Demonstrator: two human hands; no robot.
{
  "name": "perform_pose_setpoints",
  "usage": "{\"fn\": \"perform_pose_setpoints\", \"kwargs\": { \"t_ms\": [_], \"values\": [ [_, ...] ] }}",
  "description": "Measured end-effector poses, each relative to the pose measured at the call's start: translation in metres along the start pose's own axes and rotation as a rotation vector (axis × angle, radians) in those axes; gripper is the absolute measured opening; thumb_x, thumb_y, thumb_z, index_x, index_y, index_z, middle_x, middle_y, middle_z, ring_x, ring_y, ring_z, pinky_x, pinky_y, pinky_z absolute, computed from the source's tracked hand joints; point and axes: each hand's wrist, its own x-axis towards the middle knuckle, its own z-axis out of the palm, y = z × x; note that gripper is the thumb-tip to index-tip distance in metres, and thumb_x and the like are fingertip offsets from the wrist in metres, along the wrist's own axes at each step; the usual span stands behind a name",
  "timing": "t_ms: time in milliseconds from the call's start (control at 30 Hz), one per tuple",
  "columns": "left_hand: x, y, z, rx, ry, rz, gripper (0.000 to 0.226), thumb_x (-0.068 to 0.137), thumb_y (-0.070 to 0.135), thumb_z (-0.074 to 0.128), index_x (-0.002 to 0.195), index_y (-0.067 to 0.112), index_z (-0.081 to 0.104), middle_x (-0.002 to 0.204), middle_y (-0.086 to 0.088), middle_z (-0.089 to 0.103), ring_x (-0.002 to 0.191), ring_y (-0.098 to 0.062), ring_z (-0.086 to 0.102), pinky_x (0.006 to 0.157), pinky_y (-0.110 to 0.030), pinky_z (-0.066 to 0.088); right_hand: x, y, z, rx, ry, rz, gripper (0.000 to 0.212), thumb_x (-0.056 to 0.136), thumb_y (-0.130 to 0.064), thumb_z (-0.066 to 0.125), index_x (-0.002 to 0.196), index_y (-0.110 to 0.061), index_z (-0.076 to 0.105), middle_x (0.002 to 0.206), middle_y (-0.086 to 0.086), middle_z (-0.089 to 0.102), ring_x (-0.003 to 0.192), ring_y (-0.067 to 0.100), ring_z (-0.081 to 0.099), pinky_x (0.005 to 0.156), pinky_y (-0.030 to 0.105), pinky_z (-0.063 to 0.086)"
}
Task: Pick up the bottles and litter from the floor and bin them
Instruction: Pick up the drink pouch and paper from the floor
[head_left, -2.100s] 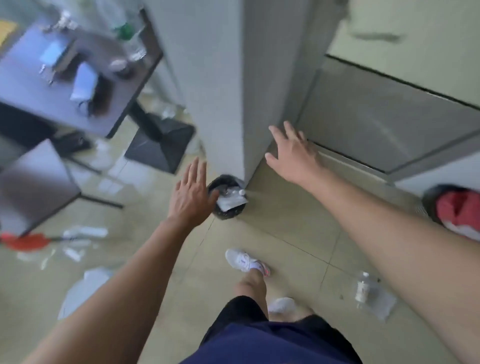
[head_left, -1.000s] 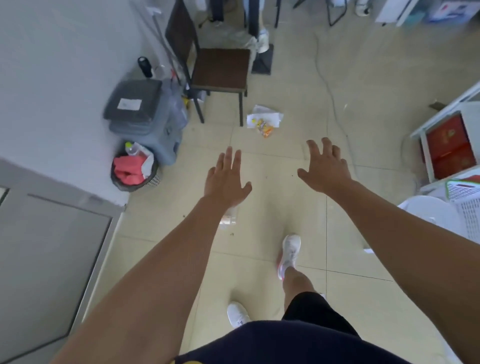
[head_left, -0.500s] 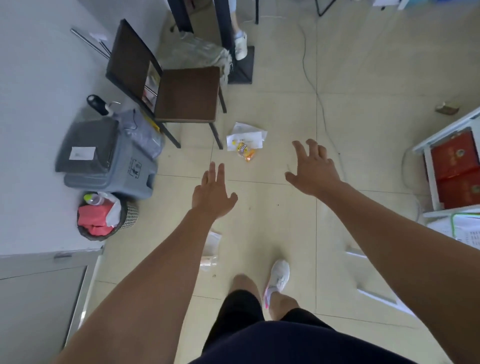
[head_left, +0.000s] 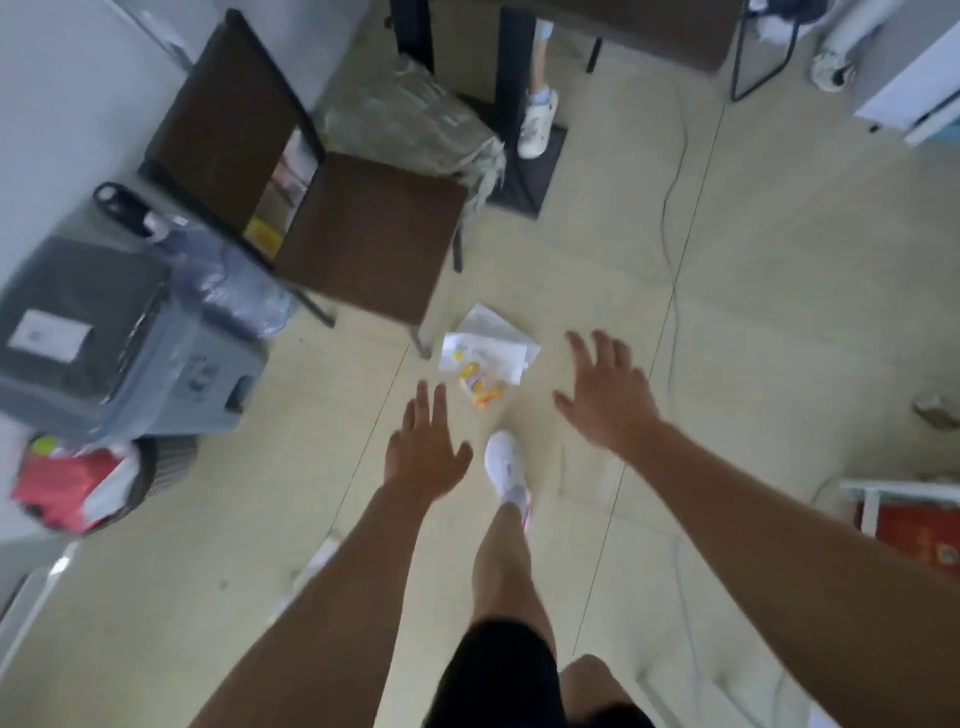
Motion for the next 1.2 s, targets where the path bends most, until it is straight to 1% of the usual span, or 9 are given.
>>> {"fn": "perform_pose_setpoints", "kwargs": {
  "t_ms": [167, 367, 467, 667, 767, 900, 1033, 1100, 1200],
  "values": [
    [0.118, 0.026, 0.009, -0.112, -0.111, -0.104, 0.101, 0.094, 0.055, 0.056, 0.163, 0.019, -0.009, 0.17, -0.004, -0.015, 0.157, -0.027, 0.012, 0.11, -0.045, 0.043, 0.14, 0.027, -0.008, -0.078, -0.097, -0.057, 0.088, 0.097, -0.052, 0.054, 0.163, -0.023, 0.004, 0.165, 0.012, 0.011, 0.152, 0.033, 0.015, 0.112, 0.046, 0.035],
    [0.241, 0.056, 0.049, -0.645, -0.088, -0.449, 0.116, 0.085, 0.043, 0.08, 0.164, 0.019, -0.002, 0.171, -0.007, -0.006, 0.156, -0.031, 0.018, 0.115, -0.046, 0.037, 0.284, 0.04, 0.029, -0.121, -0.198, -0.142, 0.091, 0.094, -0.055, 0.058, 0.163, -0.025, 0.005, 0.163, 0.01, 0.016, 0.149, 0.031, 0.019, 0.11, 0.045, 0.036],
    [0.313, 0.049, 0.117, -0.703, -0.087, -0.573, 0.118, 0.082, 0.039, 0.083, 0.164, 0.02, -0.001, 0.171, -0.008, -0.006, 0.155, -0.032, 0.02, 0.115, -0.045, 0.035, 0.372, 0.043, 0.103, -0.129, -0.244, -0.2, 0.096, 0.09, -0.059, 0.062, 0.162, -0.025, 0.008, 0.16, 0.011, 0.021, 0.147, 0.033, 0.024, 0.108, 0.048, 0.038],
    [0.444, 0.011, 0.289, -0.749, -0.092, -0.786, 0.116, 0.083, 0.032, 0.083, 0.164, 0.021, 0.001, 0.171, -0.007, -0.004, 0.154, -0.032, 0.022, 0.114, -0.047, 0.036, 0.524, 0.067, 0.303, -0.096, -0.289, -0.283, 0.106, 0.085, -0.063, 0.068, 0.162, -0.022, 0.008, 0.155, 0.016, 0.026, 0.142, 0.038, 0.03, 0.102, 0.053, 0.042],
    [0.484, -0.003, 0.36, -0.842, -0.018, -0.889, 0.109, 0.085, 0.034, 0.081, 0.162, 0.015, 0.006, 0.169, -0.009, 0.009, 0.149, -0.033, 0.032, 0.113, -0.044, 0.038, 0.567, 0.087, 0.378, -0.097, -0.314, -0.277, 0.109, 0.082, -0.062, 0.073, 0.161, -0.024, 0.008, 0.153, 0.018, 0.026, 0.139, 0.04, 0.031, 0.101, 0.053, 0.043],
    [0.524, -0.022, 0.427, -0.943, 0.187, -1.05, 0.103, 0.082, 0.049, 0.079, 0.158, 0.011, 0.021, 0.154, -0.011, 0.038, 0.14, -0.03, 0.043, 0.104, -0.04, 0.042, 0.616, 0.098, 0.449, -0.004, -0.32, -0.248, 0.111, 0.079, -0.052, 0.08, 0.16, -0.023, 0.01, 0.153, 0.015, 0.027, 0.138, 0.038, 0.032, 0.098, 0.053, 0.044],
    [0.552, -0.029, 0.464, -0.975, 0.239, -1.05, 0.102, 0.065, 0.068, 0.082, 0.143, 0.016, 0.042, 0.137, -0.003, 0.052, 0.131, -0.025, 0.05, 0.101, -0.038, 0.043, 0.65, 0.082, 0.497, 0.066, -0.208, -0.253, 0.119, 0.071, -0.05, 0.087, 0.159, -0.015, 0.015, 0.155, 0.01, 0.03, 0.142, 0.035, 0.033, 0.099, 0.054, 0.044],
    [0.565, -0.027, 0.473, -0.983, 0.243, -0.989, 0.091, 0.062, 0.067, 0.084, 0.128, 0.018, 0.048, 0.122, 0.001, 0.055, 0.121, -0.024, 0.054, 0.093, -0.035, 0.044, 0.66, 0.071, 0.514, 0.106, -0.166, -0.198, 0.123, 0.067, -0.049, 0.09, 0.159, -0.014, 0.016, 0.156, 0.012, 0.03, 0.142, 0.036, 0.032, 0.101, 0.055, 0.043],
    [0.577, -0.025, 0.475, -1.011, 0.231, -0.947, 0.086, 0.061, 0.063, 0.086, 0.12, 0.017, 0.044, 0.113, 0.003, 0.056, 0.114, -0.025, 0.057, 0.082, -0.032, 0.044, 0.669, 0.054, 0.526, 0.214, -0.185, -0.07, 0.106, 0.066, -0.041, 0.092, 0.148, -0.016, 0.03, 0.139, 0.011, 0.051, 0.132, 0.037, 0.044, 0.099, 0.052, 0.042]
  ]
}}
